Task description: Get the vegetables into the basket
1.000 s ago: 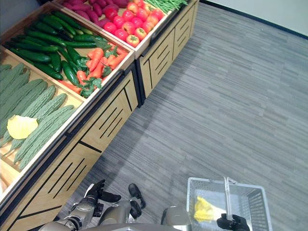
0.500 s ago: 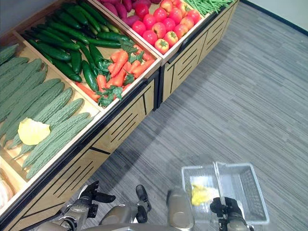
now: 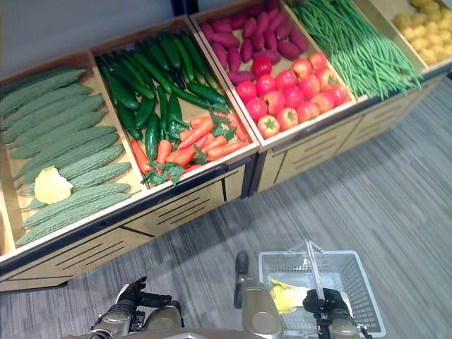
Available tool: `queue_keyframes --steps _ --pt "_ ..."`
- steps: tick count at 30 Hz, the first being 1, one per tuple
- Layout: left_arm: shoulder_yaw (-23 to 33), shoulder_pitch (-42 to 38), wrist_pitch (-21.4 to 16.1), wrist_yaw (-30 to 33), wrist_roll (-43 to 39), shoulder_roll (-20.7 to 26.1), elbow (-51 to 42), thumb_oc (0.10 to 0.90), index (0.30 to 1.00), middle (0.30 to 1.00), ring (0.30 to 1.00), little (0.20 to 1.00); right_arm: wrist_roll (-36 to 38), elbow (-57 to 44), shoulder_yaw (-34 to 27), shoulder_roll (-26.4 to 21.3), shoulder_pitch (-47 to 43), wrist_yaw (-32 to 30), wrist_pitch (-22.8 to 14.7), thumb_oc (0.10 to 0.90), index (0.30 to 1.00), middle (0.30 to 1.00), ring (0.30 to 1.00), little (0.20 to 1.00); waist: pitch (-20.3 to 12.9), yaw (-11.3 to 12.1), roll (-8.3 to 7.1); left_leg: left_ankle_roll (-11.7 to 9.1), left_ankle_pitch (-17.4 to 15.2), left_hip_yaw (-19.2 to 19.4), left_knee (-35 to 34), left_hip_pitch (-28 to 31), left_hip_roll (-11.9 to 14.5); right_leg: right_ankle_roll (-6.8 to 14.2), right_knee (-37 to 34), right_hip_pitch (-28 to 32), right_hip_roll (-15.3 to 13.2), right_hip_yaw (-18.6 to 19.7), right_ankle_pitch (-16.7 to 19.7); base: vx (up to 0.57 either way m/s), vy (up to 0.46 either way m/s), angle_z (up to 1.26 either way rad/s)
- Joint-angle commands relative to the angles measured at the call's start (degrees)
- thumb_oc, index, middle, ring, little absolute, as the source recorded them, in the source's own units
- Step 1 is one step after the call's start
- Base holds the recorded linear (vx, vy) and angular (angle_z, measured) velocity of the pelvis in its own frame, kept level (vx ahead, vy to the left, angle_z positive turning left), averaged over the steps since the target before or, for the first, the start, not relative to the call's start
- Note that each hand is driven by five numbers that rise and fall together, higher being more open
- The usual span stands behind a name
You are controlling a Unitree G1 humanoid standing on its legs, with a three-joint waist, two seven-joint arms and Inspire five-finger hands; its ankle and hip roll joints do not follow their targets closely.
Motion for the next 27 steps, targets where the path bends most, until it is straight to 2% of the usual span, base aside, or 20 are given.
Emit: queue_keyframes --steps 1,3,4,5,6,8,10,11,16,19,27 --pt "0.9 -0.1 -0.4 -0.1 -1.1 0.2 -1.1 0.900 1.000 1.000 1.000 1.000 -0.4 -0.7 -0.9 -4.8 2.8 -0.5 -1.8 0.400 0.300 0.300 0.300 0.300 0.4 -2.2 1.39 3.9 0.7 5.3 0.2 -0.9 -2.3 2.6 2.9 1.3 -2.3 4.3 -0.5 0.13 -0.206 0.36" --pt "0.2 -0.2 -0.1 -0.2 -1.1 0.0 -1.3 0.900 1.000 1.000 1.000 1.000 0.2 0.2 -1.9 -4.8 3.9 -0.5 -1.7 0.400 0.300 0.300 0.300 0.300 0.2 -3.0 1.85 4.0 1.2 12.0 2.8 -1.0 0.3 1.3 2.9 3.8 -2.4 1.5 -2.2 0.16 -0.235 0.60" --pt "0.0 -0.4 0.1 -0.2 -1.1 -0.1 -1.2 0.900 1.000 1.000 1.000 1.000 0.5 0.4 -2.2 -4.6 4.4 -0.7 -1.7 0.400 0.300 0.300 0.300 0.300 0.0 -3.3 2.08 3.8 1.7 14.1 2.3 -0.8 1.3 1.2 2.7 4.5 -2.3 0.6 -2.7 0.12 -0.099 0.79" --pt "-1.0 -0.9 0.0 -0.1 -0.2 -0.4 -1.4 0.900 1.000 1.000 1.000 1.000 1.0 1.3 -3.3 -4.2 5.6 -1.1 -1.6 0.400 0.300 0.300 0.300 0.300 -0.3 -3.8 3.01 3.0 2.5 18.4 -1.8 -0.7 2.9 1.6 1.9 5.9 -2.8 -1.9 -3.2 0.08 -0.047 0.71" --pt "-1.0 -0.9 0.0 -0.1 -0.2 -0.4 -1.4 0.900 1.000 1.000 1.000 1.000 1.0 1.3 -3.3 -4.2 5.6 -1.1 -1.6 0.400 0.300 0.300 0.300 0.300 -0.1 -3.8 3.01 3.0 2.5 18.4 -1.7 -0.5 2.9 1.6 1.9 6.0 -2.8 -2.0 -3.4 0.11 0.011 0.59" --pt "-2.1 -1.1 0.1 0.1 1.6 -0.6 -1.1 0.900 1.000 1.000 1.000 1.000 1.2 2.2 -4.3 -4.1 6.3 -1.3 -1.2 0.400 0.300 0.300 0.300 0.300 -0.8 -3.9 3.88 1.7 1.4 19.2 -7.2 -1.6 2.6 3.1 0.6 7.5 -3.8 -3.3 -4.1 0.11 0.087 0.59" --pt "-2.7 -0.9 0.3 0.2 3.2 -0.6 -1.2 0.900 1.000 1.000 1.000 1.000 0.6 2.6 -4.4 -3.9 6.4 -1.6 -1.0 0.400 0.300 0.300 0.300 0.300 -1.3 -4.0 4.47 2.1 0.8 19.0 -12.5 -2.2 1.4 4.3 -0.2 7.7 -5.0 -4.2 -3.7 0.09 0.169 0.52" --pt "-2.7 -0.6 0.3 0.0 3.1 -0.5 -1.3 0.900 1.000 1.000 1.000 1.000 0.5 2.9 -4.3 -3.7 6.4 -1.5 -1.0 0.400 0.300 0.300 0.300 0.300 -1.3 -4.0 4.64 3.0 0.6 19.6 -12.9 -2.0 1.2 4.1 0.2 7.2 -5.1 -4.5 -3.2 0.06 0.193 0.30" --pt "-3.0 -0.8 0.2 -0.4 3.4 0.2 -1.2 0.900 1.000 1.000 1.000 1.000 0.5 3.5 -4.8 -3.0 5.8 -1.7 -0.7 0.400 0.300 0.300 0.300 0.300 -1.2 -3.9 4.16 4.3 -1.1 19.9 -14.3 -0.7 -0.9 5.1 1.1 7.2 -6.4 -3.4 -2.2 0.03 0.166 0.08" --pt "-3.4 -1.0 -0.3 -0.5 3.3 0.5 -2.4 0.900 1.000 1.000 1.000 1.000 -0.1 3.7 -4.3 -2.2 5.3 -1.6 -0.5 0.400 0.300 0.300 0.300 0.300 -1.5 -3.3 3.30 5.5 -2.2 20.1 -15.7 -0.3 -2.9 6.7 -0.2 7.4 -8.0 -2.4 -0.3 0.02 0.198 -0.06" --pt "-3.3 -1.2 -0.9 -0.7 2.8 1.2 -2.4 0.900 1.000 1.000 1.000 1.000 -0.5 3.8 -2.7 -0.6 3.4 -1.5 -0.7 0.400 0.300 0.300 0.300 0.300 -1.5 -2.6 2.35 6.9 -3.1 20.2 -17.9 0.5 -5.2 8.5 -0.7 6.9 -9.6 -1.7 2.1 -0.01 0.134 -0.03"
